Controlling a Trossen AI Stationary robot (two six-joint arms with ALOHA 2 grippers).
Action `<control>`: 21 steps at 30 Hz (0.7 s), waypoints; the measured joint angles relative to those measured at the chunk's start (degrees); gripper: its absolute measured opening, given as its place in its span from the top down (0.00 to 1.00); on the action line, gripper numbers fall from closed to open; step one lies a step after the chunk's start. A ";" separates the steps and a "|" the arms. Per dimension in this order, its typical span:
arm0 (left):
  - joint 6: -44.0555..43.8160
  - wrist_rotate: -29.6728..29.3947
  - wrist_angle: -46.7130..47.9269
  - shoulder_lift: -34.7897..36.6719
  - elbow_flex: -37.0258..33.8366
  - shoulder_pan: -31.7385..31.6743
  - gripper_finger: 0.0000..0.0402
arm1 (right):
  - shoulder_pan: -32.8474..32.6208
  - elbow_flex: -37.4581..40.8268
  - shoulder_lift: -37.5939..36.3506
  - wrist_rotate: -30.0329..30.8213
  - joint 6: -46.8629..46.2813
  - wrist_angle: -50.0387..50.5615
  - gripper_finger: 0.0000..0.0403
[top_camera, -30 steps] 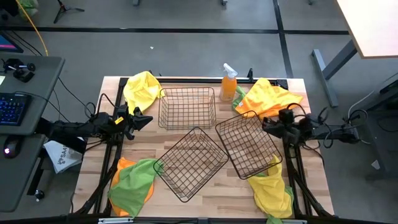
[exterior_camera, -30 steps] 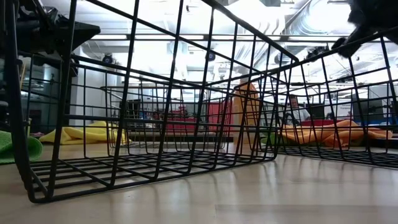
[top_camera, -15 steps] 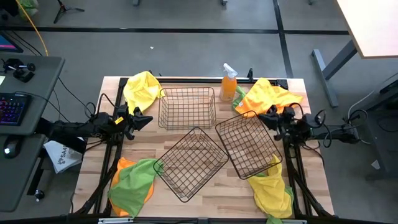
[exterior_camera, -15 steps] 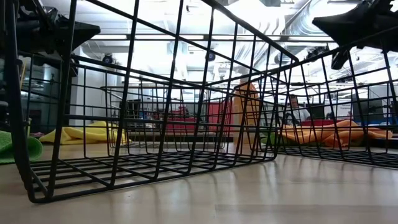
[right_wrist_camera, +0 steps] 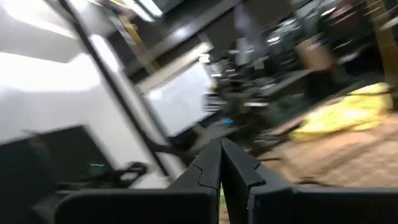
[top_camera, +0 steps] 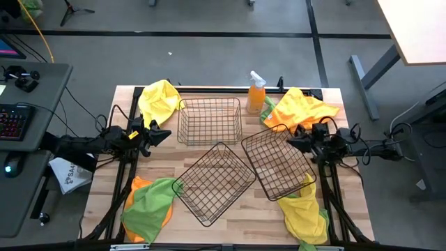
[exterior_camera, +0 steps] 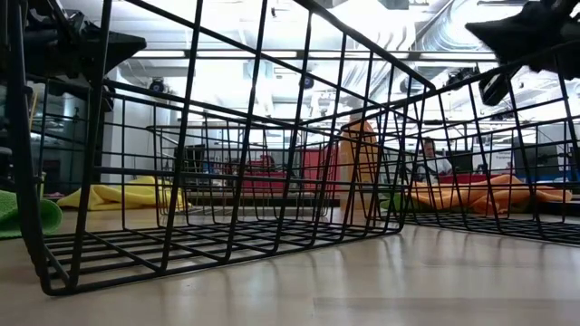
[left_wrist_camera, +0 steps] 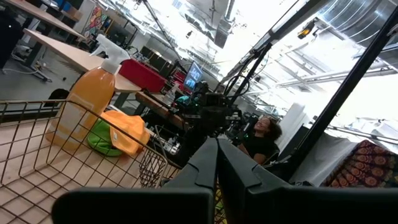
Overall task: Sort microfiber towel by color & place in baskets
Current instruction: Put the top orange microfiber cloth into the right wire basket
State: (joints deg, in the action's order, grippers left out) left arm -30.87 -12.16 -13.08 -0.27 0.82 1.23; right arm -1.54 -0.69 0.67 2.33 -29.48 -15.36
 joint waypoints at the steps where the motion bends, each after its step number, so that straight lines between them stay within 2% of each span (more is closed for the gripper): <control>1: 0.00 0.00 0.00 0.02 0.02 0.00 1.00 | 0.00 0.00 0.02 2.06 2.08 0.44 1.00; 5: 0.00 0.00 0.02 -0.01 0.02 -0.01 1.00 | 0.02 0.00 0.02 5.92 5.74 0.49 1.00; 9: 0.00 0.00 0.00 0.01 0.02 -0.02 1.00 | 0.02 0.00 -0.02 5.57 -0.12 -1.22 1.00; 16: 0.00 0.00 0.00 0.00 0.02 0.00 1.00 | 0.00 0.00 0.02 -7.70 -8.02 2.30 1.00; 21: 0.01 0.00 0.01 0.00 0.02 -0.02 1.00 | 0.00 0.00 0.00 -8.10 -9.25 0.92 1.00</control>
State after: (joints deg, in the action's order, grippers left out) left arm -30.86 -12.16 -13.07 -0.26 0.84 1.21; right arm -1.54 -0.69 0.67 -5.77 -38.73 -14.45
